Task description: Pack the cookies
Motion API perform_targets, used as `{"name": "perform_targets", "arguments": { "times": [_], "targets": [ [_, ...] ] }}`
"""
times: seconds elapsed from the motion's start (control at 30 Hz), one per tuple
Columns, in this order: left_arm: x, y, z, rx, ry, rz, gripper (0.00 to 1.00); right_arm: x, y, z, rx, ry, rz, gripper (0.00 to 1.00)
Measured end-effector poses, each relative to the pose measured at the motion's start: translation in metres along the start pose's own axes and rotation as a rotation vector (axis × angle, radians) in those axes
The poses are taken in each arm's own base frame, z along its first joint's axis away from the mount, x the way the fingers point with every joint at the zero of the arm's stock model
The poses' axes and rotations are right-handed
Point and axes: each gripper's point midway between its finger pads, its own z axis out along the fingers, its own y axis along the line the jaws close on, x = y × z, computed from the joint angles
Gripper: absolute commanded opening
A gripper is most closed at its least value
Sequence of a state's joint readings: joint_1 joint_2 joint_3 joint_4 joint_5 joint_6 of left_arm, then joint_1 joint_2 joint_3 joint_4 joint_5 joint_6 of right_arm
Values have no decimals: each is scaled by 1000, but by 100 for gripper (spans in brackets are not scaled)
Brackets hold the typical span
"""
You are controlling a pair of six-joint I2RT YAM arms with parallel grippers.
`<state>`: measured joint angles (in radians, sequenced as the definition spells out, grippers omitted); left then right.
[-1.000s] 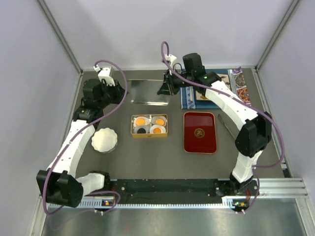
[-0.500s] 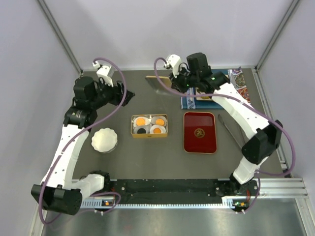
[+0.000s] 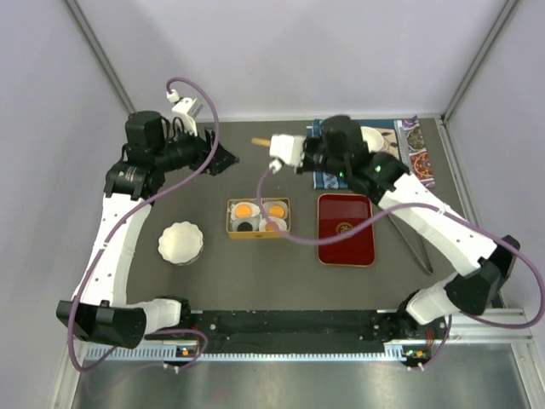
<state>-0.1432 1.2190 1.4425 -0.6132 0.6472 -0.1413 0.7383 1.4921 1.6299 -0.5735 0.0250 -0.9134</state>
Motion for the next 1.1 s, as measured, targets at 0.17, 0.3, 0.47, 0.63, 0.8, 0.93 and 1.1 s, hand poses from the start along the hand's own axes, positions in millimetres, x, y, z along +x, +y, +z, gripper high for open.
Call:
{"name": "perform_targets", "arguments": {
  "times": [0.17, 0.3, 0.47, 0.63, 0.8, 0.93, 1.1],
  "targets": [
    [2, 0, 2, 39, 45, -57, 68, -1, 47, -6, -24, 9, -221, 0],
    [3, 1, 6, 72, 85, -97, 68, 12, 69, -3, 3, 42, -340, 0],
    [26, 9, 16, 100, 185, -161, 68, 15, 96, -16, 108, -18, -526, 0],
    [49, 14, 25, 145, 288, -208, 68, 8, 112, -28, 224, -116, -686, 0],
    [66, 18, 29, 174, 353, -230, 68, -1, 111, -34, 330, -183, -776, 0],
    [71, 16, 30, 205, 375, -236, 68, -16, 109, -40, 402, -249, -817, 0],
    [79, 18, 37, 243, 405, -262, 69, -28, 112, -45, 463, -330, -859, 0]
  ]
}}
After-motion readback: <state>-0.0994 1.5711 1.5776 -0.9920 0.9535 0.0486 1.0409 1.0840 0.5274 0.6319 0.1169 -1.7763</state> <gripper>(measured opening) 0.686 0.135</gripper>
